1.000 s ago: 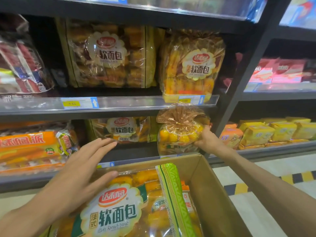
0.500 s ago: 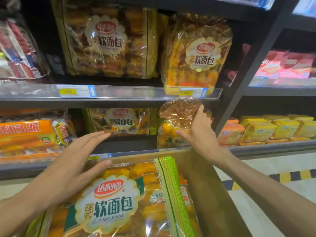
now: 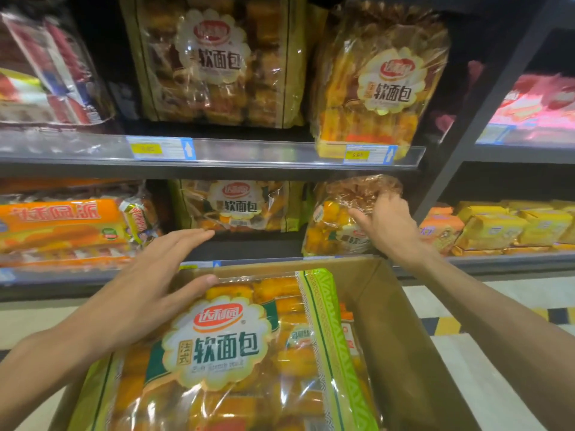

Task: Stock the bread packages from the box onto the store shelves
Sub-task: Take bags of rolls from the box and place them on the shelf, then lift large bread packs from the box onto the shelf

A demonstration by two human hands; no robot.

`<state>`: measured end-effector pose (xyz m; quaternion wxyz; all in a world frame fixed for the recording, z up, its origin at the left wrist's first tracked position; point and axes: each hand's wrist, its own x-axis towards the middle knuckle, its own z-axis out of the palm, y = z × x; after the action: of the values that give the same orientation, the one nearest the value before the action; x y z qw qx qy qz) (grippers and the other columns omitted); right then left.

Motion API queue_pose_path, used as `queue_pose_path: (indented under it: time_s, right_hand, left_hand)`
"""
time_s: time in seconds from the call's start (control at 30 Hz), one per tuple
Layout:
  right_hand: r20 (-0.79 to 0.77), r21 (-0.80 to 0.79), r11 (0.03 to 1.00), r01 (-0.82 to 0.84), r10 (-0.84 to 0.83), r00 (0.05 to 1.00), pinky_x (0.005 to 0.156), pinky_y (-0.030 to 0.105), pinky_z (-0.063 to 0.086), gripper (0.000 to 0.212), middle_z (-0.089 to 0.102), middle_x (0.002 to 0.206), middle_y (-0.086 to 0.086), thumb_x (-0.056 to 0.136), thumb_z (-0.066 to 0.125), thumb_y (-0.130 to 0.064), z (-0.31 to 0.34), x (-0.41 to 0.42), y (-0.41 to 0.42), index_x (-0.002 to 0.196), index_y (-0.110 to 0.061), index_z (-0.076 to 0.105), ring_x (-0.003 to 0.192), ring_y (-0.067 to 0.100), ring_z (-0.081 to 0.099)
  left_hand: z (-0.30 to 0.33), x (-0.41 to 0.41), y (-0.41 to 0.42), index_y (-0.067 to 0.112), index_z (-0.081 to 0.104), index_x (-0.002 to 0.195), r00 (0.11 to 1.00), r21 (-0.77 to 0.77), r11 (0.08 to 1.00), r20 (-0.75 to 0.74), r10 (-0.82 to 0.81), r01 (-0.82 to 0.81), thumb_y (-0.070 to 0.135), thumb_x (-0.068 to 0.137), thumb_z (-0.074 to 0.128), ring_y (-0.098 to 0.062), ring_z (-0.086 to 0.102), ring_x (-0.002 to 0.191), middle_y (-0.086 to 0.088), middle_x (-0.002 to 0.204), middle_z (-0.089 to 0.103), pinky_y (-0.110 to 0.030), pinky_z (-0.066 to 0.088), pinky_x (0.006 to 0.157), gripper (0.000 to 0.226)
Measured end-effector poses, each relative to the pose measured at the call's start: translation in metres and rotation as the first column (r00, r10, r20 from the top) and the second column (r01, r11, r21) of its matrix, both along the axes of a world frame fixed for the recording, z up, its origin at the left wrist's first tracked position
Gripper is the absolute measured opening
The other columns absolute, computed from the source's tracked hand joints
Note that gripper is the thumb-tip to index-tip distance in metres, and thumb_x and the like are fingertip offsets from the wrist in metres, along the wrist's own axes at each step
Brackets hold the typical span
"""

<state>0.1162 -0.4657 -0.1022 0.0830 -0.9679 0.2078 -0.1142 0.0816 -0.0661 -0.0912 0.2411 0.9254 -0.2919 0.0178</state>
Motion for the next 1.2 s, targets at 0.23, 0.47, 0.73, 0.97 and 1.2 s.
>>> queue_pose_path:
  time_s: [0.23,0.47,0.73,0.97,1.2]
  right_hand:
    - [0.001,0.051,0.997,-0.056,0.056,0.998,0.099,0.052,0.046,0.085,0.052,0.133,0.029,0.091,0.062,-0.063,0.004,-0.016,-0.004,0.132,0.009,0.045,0.126,0.046,0.049]
    - [-0.089,0.063,0.991,-0.121,0.126,0.988,0.077,0.045,0.046,0.087,0.059,0.126,0.023,0.086,0.040,-0.077,0.045,-0.064,0.025,0.131,-0.003,0.048,0.110,0.040,0.060]
    - [-0.185,0.432,0.841,-0.326,0.436,0.881,0.101,0.021,0.045,0.085,0.052,0.148,-0.015,0.080,0.046,-0.077,0.057,-0.143,0.090,0.153,-0.033,0.040,0.131,0.000,0.054]
    - [-0.377,0.684,0.719,-0.126,0.496,0.783,0.076,0.020,0.058,0.083,0.075,0.102,-0.020,0.074,0.048,-0.092,0.010,-0.144,0.089,0.133,-0.036,0.056,0.086,-0.003,0.072]
    - [-0.447,0.710,0.704,0.009,0.441,0.778,0.053,0.017,0.053,0.058,0.080,0.093,-0.010,0.088,0.052,-0.072,0.002,-0.147,0.091,0.127,-0.031,0.061,0.073,0.003,0.075]
  left_hand:
    - [0.005,-0.012,0.016,0.044,0.025,0.155,0.999,0.032,0.999,-0.009,0.037,-0.037,0.070,0.091,0.042,0.015,0.022,0.136,0.029,0.152,0.030,-0.018,0.026,0.109,0.071]
    - [0.014,-0.043,0.046,0.040,0.020,0.157,0.983,0.070,0.981,-0.024,0.181,-0.179,0.069,0.090,0.044,-0.001,0.029,0.145,0.019,0.158,0.032,-0.025,0.030,0.115,0.077]
    - [0.014,-0.092,0.059,0.030,0.000,0.159,0.886,0.235,0.871,-0.069,0.458,-0.432,0.082,0.081,0.042,-0.010,0.046,0.133,0.010,0.149,0.038,-0.034,0.048,0.097,0.102]
    - [0.014,-0.100,0.052,0.029,0.022,0.153,0.852,0.387,0.809,-0.099,0.514,-0.443,0.090,0.078,0.031,-0.010,0.047,0.125,0.008,0.129,0.039,-0.033,0.051,0.091,0.098]
    - [0.014,-0.102,0.034,0.027,0.035,0.150,0.866,0.438,0.821,-0.164,0.473,-0.365,0.079,0.087,0.037,-0.015,0.038,0.133,0.004,0.142,0.041,-0.034,0.045,0.102,0.082]
